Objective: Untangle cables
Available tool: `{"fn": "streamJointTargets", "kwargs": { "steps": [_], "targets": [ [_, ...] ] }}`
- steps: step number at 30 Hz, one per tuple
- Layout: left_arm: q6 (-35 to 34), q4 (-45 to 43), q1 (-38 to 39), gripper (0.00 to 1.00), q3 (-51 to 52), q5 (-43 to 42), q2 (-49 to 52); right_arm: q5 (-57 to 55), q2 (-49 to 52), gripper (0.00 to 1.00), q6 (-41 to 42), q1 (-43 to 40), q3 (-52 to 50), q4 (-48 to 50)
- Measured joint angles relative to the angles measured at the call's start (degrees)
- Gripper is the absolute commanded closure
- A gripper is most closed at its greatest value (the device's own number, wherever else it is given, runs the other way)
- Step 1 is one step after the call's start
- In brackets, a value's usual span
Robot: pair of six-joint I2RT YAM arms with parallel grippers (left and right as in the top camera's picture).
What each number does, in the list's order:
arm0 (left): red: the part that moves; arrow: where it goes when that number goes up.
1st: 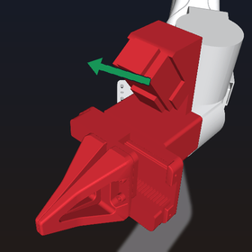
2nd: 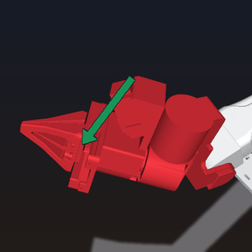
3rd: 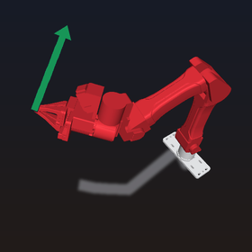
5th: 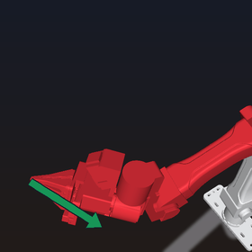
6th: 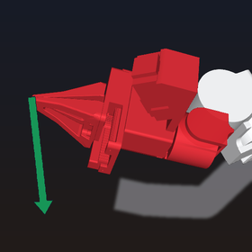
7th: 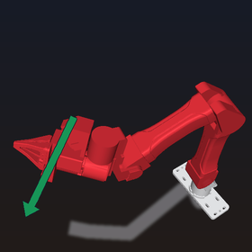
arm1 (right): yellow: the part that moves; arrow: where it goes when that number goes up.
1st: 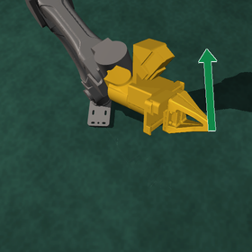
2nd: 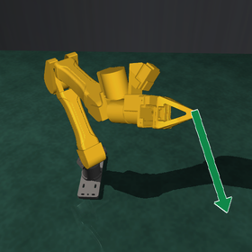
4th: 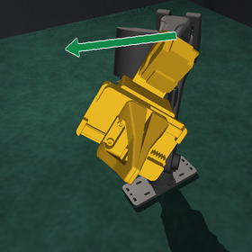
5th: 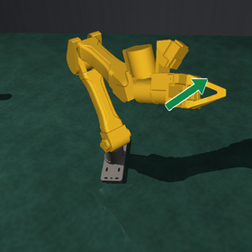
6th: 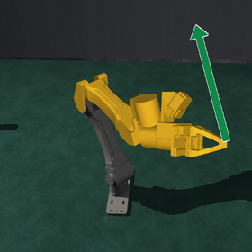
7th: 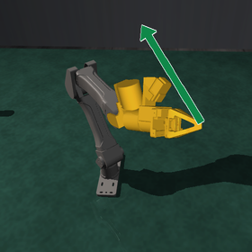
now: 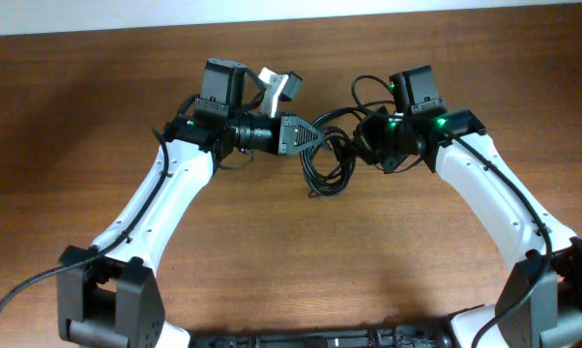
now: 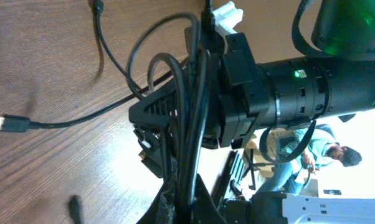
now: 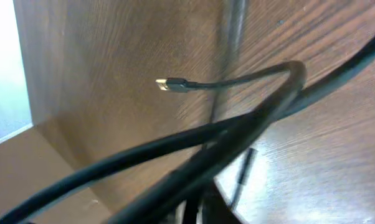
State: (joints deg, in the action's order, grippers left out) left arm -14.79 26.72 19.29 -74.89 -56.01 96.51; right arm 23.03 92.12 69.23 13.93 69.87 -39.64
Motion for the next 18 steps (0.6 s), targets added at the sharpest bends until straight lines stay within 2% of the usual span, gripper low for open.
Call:
{"fn": "streamJointTargets", "kwargs": {
  "steps": [4, 7, 11, 13, 17, 18],
  "targets": [
    [1.6, 0.9, 0.1, 1.00, 0.0, 2.1, 0.0, -0.2, 0.0, 0.96, -1.9, 0.0, 0.0, 0.0],
    [3.3, 4.2, 1.2, 1.00, 0.0, 16.1, 0.0, 0.2, 0.0, 0.96, -8.5, 0.0, 0.0, 0.3],
    [4.3, 6.1, 2.6, 1.00, 0.0, 32.5, 0.0, 6.9, 0.0, 0.96, -24.2, 0.0, 0.0, 4.3],
    [4.5, 6.1, 2.7, 1.00, 0.0, 36.0, 0.4, 10.1, 0.0, 0.96, -30.2, 0.0, 0.0, 5.7],
    [4.7, 7.1, 2.7, 1.00, 0.0, 36.8, 2.3, 13.4, 0.0, 0.95, -34.5, -1.5, 0.0, 5.3],
    [5.0, 6.8, 2.7, 1.00, 0.0, 36.0, 2.4, 13.5, 0.0, 0.92, -35.4, -1.7, 0.0, 5.0]
  ]
}}
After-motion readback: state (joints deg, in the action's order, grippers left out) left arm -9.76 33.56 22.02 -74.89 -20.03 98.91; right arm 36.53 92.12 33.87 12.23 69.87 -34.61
